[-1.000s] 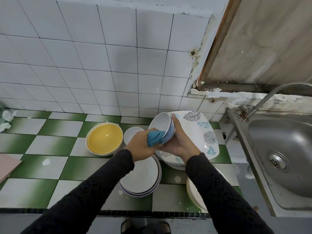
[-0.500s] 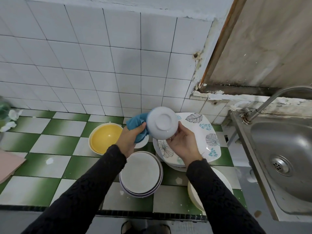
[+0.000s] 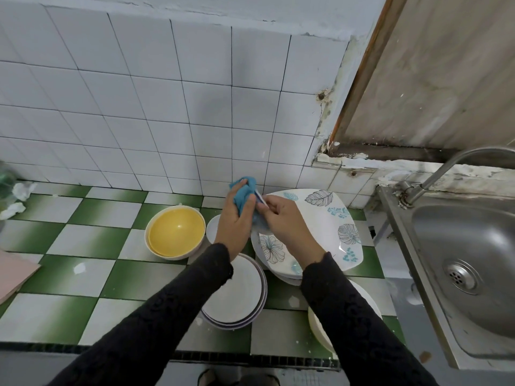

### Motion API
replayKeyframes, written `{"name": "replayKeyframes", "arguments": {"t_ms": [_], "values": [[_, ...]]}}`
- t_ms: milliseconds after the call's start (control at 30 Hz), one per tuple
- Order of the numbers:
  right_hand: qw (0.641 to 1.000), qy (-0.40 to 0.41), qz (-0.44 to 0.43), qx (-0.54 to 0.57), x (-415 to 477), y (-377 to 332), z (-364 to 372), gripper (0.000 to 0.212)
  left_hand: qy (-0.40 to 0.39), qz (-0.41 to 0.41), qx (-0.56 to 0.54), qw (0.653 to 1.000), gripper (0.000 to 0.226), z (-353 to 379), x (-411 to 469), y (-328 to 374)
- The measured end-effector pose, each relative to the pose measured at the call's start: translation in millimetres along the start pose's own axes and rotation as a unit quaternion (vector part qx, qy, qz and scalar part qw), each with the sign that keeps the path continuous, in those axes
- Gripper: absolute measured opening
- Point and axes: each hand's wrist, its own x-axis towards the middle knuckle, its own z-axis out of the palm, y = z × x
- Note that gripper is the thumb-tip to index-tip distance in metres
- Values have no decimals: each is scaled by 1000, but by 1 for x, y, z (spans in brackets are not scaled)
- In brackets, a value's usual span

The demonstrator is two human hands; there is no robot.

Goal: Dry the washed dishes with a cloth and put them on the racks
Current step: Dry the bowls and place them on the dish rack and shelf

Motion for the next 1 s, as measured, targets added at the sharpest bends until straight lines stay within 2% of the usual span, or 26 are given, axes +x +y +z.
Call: {"name": "replayKeyframes", "arguments": {"t_ms": [67, 167, 200, 267, 367, 433, 500, 533, 600, 667, 733, 800, 867, 933, 1000], "values": [[1000, 2, -3, -20, 0, -1, 0, 16, 9, 46, 42, 998, 41, -3, 3, 7], [996, 32, 31, 73, -2, 1, 3, 16, -67, 166, 177, 968, 45, -2, 1, 6], [994, 33, 41, 91, -3, 2, 3, 17, -89, 182, 197, 959, 45, -2, 2, 4], [996, 27, 38, 76, -5, 3, 1, 19, -92, 158, 159, 970, 41, -7, 7, 8], [998, 20, 16, 63, -7, 4, -4, 21, -37, 74, 78, 993, 27, -17, 18, 6], [996, 31, 31, 83, -6, 6, -3, 21, -35, 124, 148, 981, 32, -15, 14, 6], [990, 35, 57, 125, -5, 6, 0, 27, -80, 214, 241, 943, 40, -7, 7, 4], [989, 34, 63, 133, -5, 6, 0, 28, -93, 221, 243, 940, 41, -7, 8, 2], [990, 36, 71, 116, -4, 7, -2, 18, -67, 134, 151, 977, 36, -11, 12, 4], [982, 45, 90, 159, -2, 10, -3, 20, -23, 9, 29, 999, 35, -18, 20, 7], [946, 63, 119, 295, 0, 12, -1, 18, -5, -53, -6, 999, 40, -24, 25, 3], [870, 73, 167, 459, -2, 10, 4, 18, 6, -69, -25, 997, 46, -27, 23, -3], [798, 86, 193, 564, -4, 8, 10, 16, 18, -87, -69, 994, 53, -25, 18, -9], [771, 104, 186, 600, -2, 6, 15, 17, 45, -87, -78, 992, 50, -15, 8, -14], [764, 111, 173, 612, 0, 3, 17, 24, 65, -46, -60, 995, 49, -2, -8, -12]]}}
